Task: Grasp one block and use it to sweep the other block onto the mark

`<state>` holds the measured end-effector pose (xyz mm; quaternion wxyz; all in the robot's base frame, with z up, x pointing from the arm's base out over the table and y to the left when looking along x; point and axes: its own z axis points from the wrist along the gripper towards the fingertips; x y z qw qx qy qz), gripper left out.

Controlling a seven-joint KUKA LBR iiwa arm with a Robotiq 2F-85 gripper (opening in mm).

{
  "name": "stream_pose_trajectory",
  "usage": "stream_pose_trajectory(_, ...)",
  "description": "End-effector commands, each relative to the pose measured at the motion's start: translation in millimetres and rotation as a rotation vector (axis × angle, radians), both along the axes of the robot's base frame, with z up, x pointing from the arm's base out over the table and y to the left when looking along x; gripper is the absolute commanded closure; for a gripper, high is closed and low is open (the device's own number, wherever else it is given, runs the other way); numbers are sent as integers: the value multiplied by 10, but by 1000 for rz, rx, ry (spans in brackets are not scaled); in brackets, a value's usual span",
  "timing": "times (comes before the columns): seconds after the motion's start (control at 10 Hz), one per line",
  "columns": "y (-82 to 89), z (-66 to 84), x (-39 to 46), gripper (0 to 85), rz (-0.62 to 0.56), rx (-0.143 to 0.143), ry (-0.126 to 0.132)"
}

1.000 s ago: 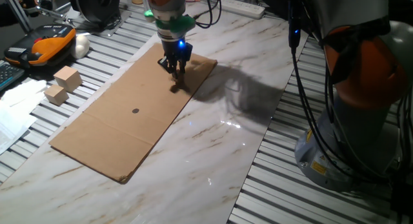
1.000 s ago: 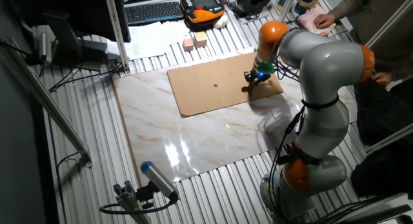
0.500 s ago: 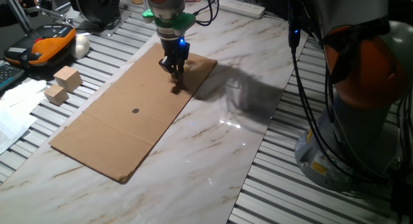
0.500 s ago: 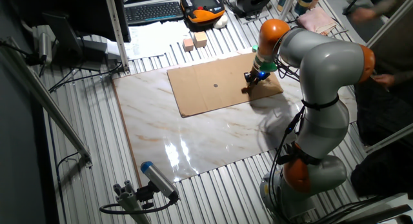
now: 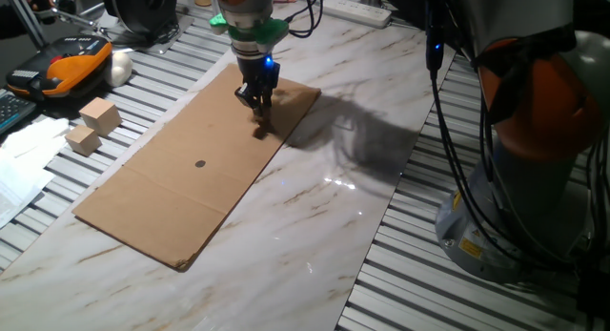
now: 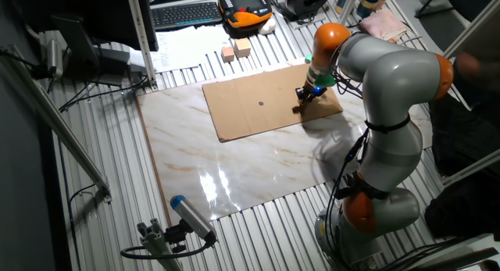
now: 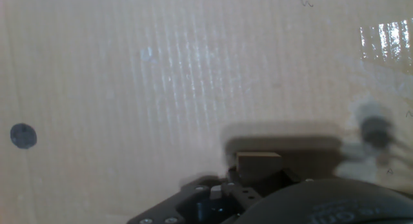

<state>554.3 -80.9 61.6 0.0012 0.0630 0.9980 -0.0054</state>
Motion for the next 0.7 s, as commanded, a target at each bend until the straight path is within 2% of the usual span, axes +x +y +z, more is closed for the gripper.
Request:
stream_pose_trajectory(0.0,2,1,1,850,6,0,-3)
stream_pose_trajectory(0.2,2,1,1,850,32,6,-1)
stream_pose_trajectory(0.4,2,1,1,850,79,-21,11)
stream_pose_trajectory(0.5,2,1,1,850,98,-15,3)
stream_pose_trajectory(0.6,2,1,1,850,114,-34,4)
